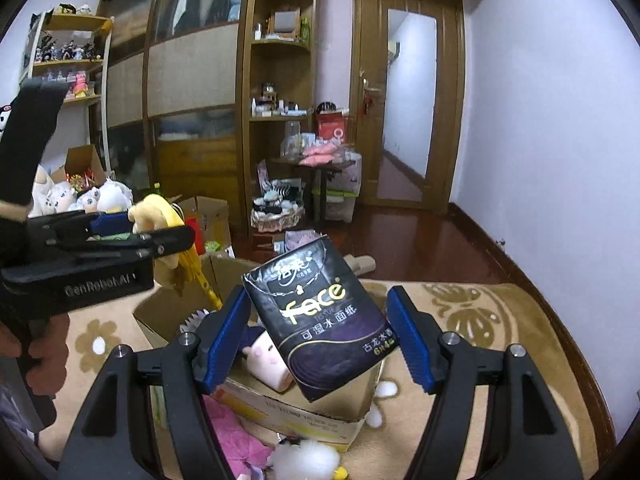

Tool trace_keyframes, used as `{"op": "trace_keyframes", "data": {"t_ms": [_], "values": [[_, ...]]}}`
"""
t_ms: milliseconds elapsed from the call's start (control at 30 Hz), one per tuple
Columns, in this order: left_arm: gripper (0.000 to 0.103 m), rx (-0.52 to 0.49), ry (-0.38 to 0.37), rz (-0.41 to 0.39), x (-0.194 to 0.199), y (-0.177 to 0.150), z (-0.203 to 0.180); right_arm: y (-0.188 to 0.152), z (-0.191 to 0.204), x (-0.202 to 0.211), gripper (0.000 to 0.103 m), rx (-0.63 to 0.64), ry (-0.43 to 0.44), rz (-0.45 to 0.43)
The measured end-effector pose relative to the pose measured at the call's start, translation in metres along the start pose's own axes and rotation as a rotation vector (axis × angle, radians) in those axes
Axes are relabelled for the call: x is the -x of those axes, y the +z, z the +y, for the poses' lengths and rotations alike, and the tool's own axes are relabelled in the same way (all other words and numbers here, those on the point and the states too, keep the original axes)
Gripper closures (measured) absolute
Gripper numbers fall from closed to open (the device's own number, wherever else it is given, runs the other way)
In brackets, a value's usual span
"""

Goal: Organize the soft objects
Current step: 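Carry both items over the box and open both tools to release them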

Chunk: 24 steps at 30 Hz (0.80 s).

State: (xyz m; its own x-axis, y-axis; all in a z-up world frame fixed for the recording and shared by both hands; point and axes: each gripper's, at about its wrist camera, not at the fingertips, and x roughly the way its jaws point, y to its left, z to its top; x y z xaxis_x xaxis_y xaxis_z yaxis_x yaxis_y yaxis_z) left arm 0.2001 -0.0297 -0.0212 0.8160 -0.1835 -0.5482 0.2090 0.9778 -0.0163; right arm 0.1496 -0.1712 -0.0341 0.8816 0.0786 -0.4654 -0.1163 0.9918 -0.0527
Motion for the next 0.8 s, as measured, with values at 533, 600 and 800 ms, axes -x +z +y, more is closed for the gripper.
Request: {"op": "trace_keyframes", "data": {"t_ms": [533,600,800], "values": [[0.036,-0.042,0.035,0.111,-0.040,-0.025,-0.007,-0.034,-0.027,-0.044,0.028,-0.122,0.044,0.110],[0.033,-0.049,0.052,0.112,-0.041,-0.026,-0.007,-0.037,-0.027,-0.047,0.028,-0.130,0.050,0.126],[0.019,-0.034,0.055,0.118,-0.038,-0.026,-0.004,-0.041,-0.024,-0.045,0.012,-0.113,0.044,0.120]]}}
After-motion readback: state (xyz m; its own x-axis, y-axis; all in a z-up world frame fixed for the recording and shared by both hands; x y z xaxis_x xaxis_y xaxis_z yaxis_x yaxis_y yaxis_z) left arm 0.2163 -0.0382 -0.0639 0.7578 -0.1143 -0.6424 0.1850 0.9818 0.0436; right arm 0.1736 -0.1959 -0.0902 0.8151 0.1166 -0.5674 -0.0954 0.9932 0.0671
